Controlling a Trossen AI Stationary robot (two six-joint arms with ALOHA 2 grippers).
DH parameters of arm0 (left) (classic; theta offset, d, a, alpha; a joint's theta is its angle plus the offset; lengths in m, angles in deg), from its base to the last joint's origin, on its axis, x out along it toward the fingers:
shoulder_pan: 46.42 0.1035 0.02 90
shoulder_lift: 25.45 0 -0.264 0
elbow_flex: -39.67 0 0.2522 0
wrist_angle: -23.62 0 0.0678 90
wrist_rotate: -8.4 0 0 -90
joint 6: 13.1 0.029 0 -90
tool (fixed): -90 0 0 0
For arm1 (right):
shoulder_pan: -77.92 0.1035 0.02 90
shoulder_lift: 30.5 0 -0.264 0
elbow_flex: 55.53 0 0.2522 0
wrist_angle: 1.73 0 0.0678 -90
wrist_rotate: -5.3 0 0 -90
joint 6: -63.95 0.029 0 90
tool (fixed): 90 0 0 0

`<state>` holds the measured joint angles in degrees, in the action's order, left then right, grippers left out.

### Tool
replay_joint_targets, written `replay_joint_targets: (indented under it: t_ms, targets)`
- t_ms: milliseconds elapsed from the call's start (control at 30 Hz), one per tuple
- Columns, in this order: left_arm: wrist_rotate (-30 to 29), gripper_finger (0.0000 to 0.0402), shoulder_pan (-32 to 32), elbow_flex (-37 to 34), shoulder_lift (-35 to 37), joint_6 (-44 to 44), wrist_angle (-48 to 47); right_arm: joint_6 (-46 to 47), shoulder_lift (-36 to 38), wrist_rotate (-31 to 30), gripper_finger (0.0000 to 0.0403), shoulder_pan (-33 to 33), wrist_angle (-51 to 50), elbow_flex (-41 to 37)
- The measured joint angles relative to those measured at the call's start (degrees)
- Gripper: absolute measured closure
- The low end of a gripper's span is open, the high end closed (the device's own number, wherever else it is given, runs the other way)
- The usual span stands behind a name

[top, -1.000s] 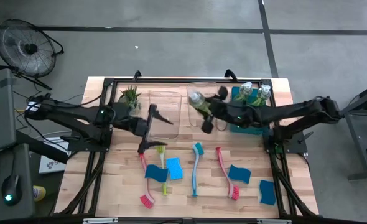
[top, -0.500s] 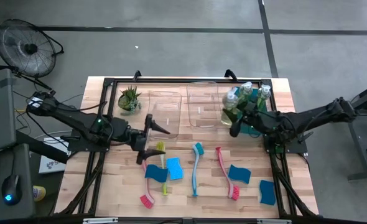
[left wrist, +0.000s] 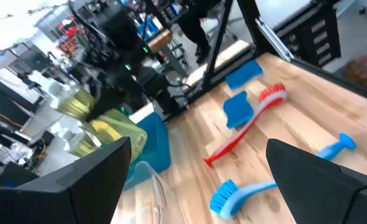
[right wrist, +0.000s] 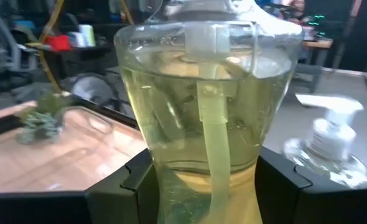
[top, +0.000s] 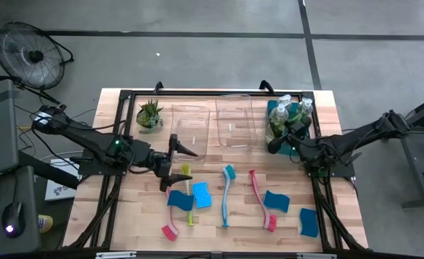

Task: Pick & Place Kitchen Sink Supplies
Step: Put the green dishwashing liquid dispenser into the blue bin

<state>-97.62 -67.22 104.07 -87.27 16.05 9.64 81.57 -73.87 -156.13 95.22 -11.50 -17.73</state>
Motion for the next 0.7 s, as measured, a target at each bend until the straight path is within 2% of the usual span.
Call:
replay_joint_targets:
  t_ms: [300,500,700]
  targets:
    - [0.3,0.0035,0.0,0.0,-0.2,-1.8,-1.5,8.0,0.0,-6.3,0.0217,2.6,-7.2,-0.7]
    - [0.4,0.0035,0.0,0.0,-0.2,-2.6,-1.7,15.4,-0.1,-6.8,0.0217,3.5,-15.1,-0.7]
    - [0.4,0.0035,-0.5,0.0,-0.2,-3.1,-1.7,26.9,-0.1,-6.4,0.0217,3.5,-25.9,-0.7]
